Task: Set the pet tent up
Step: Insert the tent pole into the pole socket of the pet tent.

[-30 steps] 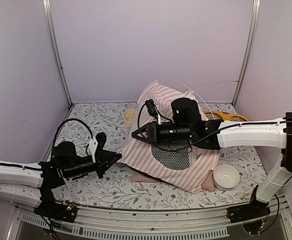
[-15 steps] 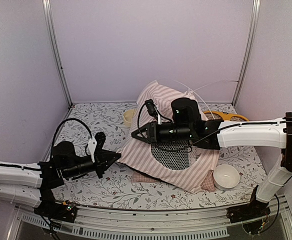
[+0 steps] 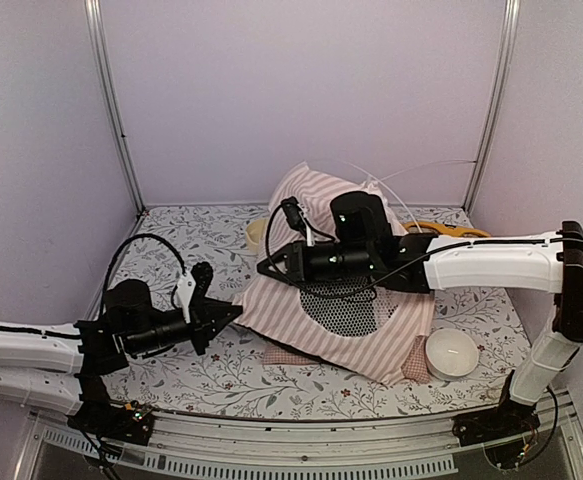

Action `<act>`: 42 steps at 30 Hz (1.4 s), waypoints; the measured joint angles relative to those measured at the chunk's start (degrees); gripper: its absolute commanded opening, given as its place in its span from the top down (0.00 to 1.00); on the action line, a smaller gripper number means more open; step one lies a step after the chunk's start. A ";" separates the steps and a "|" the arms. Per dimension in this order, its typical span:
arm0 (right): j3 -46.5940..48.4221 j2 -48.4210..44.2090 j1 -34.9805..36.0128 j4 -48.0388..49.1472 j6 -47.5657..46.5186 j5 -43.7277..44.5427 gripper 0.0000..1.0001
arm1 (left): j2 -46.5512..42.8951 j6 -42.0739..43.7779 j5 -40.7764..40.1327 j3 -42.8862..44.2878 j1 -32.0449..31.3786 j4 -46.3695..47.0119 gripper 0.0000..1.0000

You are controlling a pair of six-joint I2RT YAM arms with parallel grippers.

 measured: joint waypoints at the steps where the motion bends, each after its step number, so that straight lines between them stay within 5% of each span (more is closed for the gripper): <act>1: 0.68 0.42 0.07 -0.46 -0.35 0.17 1.00 | 0.15 0.07 0.00 0.26 0.00 -0.07 1.00; 15: 5.31 3.50 1.33 -10.16 -7.96 3.74 1.00 | 8.41 -0.35 -1.90 3.02 0.02 -1.27 1.00; 42: 3.06 1.97 1.38 -11.74 -9.75 4.66 1.00 | 11.69 -3.39 -2.82 2.62 0.00 -0.90 0.99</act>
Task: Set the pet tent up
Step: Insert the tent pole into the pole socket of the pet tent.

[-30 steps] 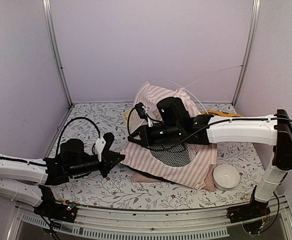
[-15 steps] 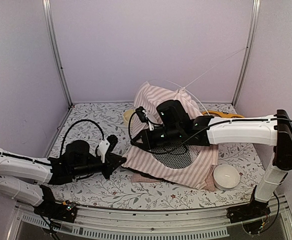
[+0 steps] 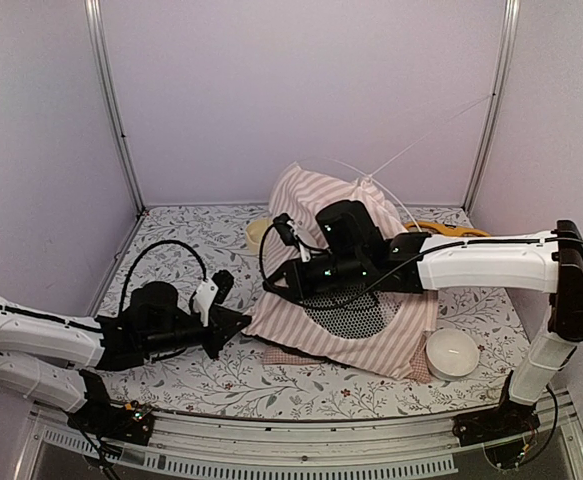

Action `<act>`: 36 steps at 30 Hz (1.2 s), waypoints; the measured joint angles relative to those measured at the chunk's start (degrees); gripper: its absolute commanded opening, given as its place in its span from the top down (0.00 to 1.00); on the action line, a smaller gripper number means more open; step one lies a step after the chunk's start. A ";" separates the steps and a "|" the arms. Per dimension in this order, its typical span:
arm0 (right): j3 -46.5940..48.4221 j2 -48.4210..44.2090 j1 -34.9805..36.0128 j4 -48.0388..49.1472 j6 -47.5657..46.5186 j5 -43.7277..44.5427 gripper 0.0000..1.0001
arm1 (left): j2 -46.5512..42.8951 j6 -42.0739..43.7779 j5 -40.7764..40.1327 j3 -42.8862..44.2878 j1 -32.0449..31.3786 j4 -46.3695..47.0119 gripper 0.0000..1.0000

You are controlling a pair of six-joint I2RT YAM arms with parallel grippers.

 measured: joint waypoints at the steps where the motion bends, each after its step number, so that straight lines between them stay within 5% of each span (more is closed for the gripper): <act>1: -0.20 -0.11 0.00 0.07 0.04 -0.02 1.00 | -0.11 -0.07 -0.02 -0.22 0.00 0.09 0.99; 36: -0.76 0.20 0.02 2.36 1.62 -1.42 1.00 | -2.27 1.36 1.07 -1.57 -0.39 1.42 0.86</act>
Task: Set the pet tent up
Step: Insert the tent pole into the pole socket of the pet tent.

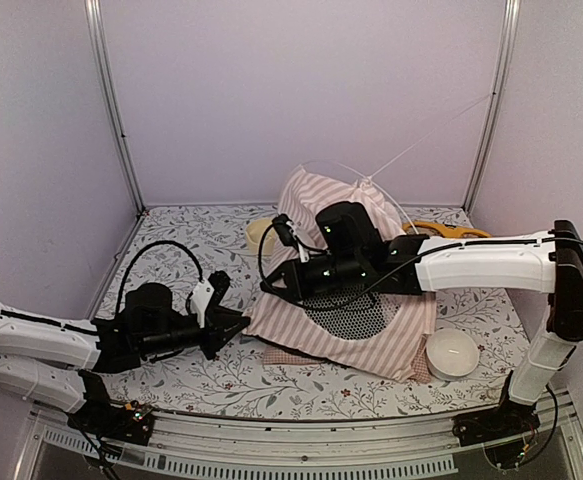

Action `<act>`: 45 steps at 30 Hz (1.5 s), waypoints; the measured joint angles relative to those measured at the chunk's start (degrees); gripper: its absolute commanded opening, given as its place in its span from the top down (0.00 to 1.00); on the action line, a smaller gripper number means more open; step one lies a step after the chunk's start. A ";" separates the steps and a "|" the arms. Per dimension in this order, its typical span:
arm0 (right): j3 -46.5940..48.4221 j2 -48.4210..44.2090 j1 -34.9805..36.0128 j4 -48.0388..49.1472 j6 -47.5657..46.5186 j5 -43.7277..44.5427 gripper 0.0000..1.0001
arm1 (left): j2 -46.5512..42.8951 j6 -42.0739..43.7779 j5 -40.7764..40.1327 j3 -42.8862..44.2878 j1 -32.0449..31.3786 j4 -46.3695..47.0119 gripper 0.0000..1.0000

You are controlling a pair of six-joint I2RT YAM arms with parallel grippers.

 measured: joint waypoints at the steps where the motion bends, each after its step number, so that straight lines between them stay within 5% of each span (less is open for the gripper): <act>1: 0.00 0.22 0.02 0.00 -0.13 0.00 1.00 | 0.00 0.00 -0.02 0.00 0.00 0.00 0.85; 38: 0.00 1.53 0.35 -0.92 -0.87 0.44 1.00 | -0.85 0.44 -0.02 1.14 0.00 -2.97 0.85; 45: 0.00 1.53 0.35 -0.92 -0.94 0.42 1.00 | -0.48 0.61 -0.04 1.70 0.00 -3.32 1.00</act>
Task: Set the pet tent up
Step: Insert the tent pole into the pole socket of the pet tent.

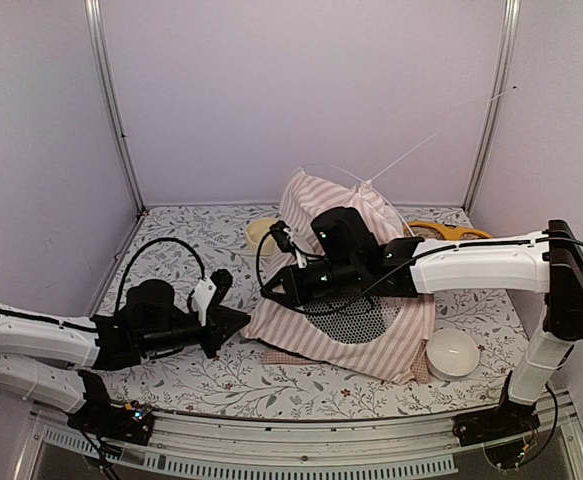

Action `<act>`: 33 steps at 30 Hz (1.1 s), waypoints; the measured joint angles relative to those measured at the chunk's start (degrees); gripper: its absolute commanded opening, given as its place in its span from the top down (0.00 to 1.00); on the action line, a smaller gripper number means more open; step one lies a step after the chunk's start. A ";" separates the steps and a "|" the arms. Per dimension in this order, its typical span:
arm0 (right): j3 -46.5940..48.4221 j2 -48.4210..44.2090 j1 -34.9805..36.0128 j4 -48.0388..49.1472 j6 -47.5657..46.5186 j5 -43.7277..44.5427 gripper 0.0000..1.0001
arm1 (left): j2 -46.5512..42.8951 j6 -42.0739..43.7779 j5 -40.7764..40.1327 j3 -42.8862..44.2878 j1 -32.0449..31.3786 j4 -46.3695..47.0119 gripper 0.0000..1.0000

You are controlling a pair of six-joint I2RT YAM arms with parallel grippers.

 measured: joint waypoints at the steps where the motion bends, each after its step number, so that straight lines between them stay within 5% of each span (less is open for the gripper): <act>1: 0.00 0.00 0.00 0.00 -0.09 0.00 1.00 | 0.20 0.15 0.00 0.15 0.00 0.00 1.00; 15: 2.69 1.46 0.87 -1.33 -1.22 0.39 1.00 | -2.32 1.95 -0.55 3.96 -0.11 -0.39 1.00; 25: 17.90 8.02 1.70 -5.07 -3.39 5.07 1.00 | -4.92 4.55 -2.91 9.16 5.38 -6.03 1.00; 33: 23.71 12.11 0.70 -4.66 -4.28 6.43 0.65 | -6.05 4.81 -2.97 10.86 9.62 -5.90 1.00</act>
